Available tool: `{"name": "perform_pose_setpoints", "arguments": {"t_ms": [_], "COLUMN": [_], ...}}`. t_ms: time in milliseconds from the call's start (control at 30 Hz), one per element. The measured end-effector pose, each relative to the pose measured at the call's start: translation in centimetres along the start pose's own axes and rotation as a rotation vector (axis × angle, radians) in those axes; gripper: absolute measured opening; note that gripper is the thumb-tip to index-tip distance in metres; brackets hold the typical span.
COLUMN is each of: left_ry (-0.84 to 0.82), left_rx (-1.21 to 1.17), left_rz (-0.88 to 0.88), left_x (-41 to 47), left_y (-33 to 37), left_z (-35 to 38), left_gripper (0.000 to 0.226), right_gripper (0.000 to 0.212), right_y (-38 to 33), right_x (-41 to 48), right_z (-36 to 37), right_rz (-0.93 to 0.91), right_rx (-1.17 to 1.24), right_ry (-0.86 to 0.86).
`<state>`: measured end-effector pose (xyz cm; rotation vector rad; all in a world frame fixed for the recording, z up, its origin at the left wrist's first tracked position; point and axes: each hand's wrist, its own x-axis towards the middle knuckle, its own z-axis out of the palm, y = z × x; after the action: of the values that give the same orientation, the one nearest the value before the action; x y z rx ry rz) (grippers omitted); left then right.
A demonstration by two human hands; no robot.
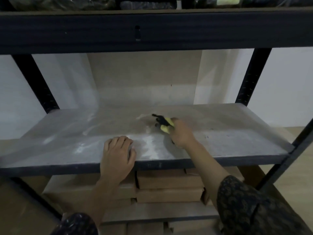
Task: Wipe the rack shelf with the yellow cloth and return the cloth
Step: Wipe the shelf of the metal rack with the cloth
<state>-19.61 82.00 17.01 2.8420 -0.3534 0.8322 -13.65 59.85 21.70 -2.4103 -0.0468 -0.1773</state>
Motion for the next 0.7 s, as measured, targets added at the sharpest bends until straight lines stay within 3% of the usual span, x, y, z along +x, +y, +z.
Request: {"name": "perform_pose_setpoints", "arguments": {"t_ms": [67, 133, 233, 333, 467, 533, 600, 700], "left_ry": [0.007, 0.013, 0.015, 0.006, 0.003, 0.014, 0.019, 0.010], "left_rx": [-0.011, -0.019, -0.025, -0.026, -0.036, -0.033, -0.032, -0.028], "left_rz": [-0.007, -0.014, -0.018, -0.028, -0.027, -0.021, -0.017, -0.023], "left_x": [0.0, 0.1, 0.1, 0.1, 0.1, 0.0, 0.0, 0.1], "left_y": [0.1, 0.3, 0.4, 0.4, 0.3, 0.4, 0.5, 0.5], "left_z": [0.0, 0.0, -0.1, -0.1, -0.1, -0.2, -0.2, -0.2], "left_gripper": [0.034, 0.032, 0.031, 0.033, 0.033, 0.033, 0.034, 0.035], "right_gripper": [0.032, 0.033, 0.031, 0.030, 0.035, 0.033, 0.035, 0.037], "right_y": [1.9, 4.5, 5.9, 3.2, -1.3, -2.3, -2.0, 1.1], "right_x": [1.3, 2.7, 4.3, 4.5, 3.2, 3.1, 3.8, 5.7], "right_z": [-2.2, -4.4, -4.3, -1.3, 3.4, 4.1, 2.5, -1.6], "right_rz": [0.097, 0.233, 0.388, 0.295, -0.020, -0.092, -0.052, 0.155], "right_rx": [0.041, -0.095, -0.306, -0.370, -0.397, -0.303, -0.130, -0.038], "right_ry": [0.153, 0.285, 0.209, 0.164, 0.065, -0.040, -0.059, 0.139]}}
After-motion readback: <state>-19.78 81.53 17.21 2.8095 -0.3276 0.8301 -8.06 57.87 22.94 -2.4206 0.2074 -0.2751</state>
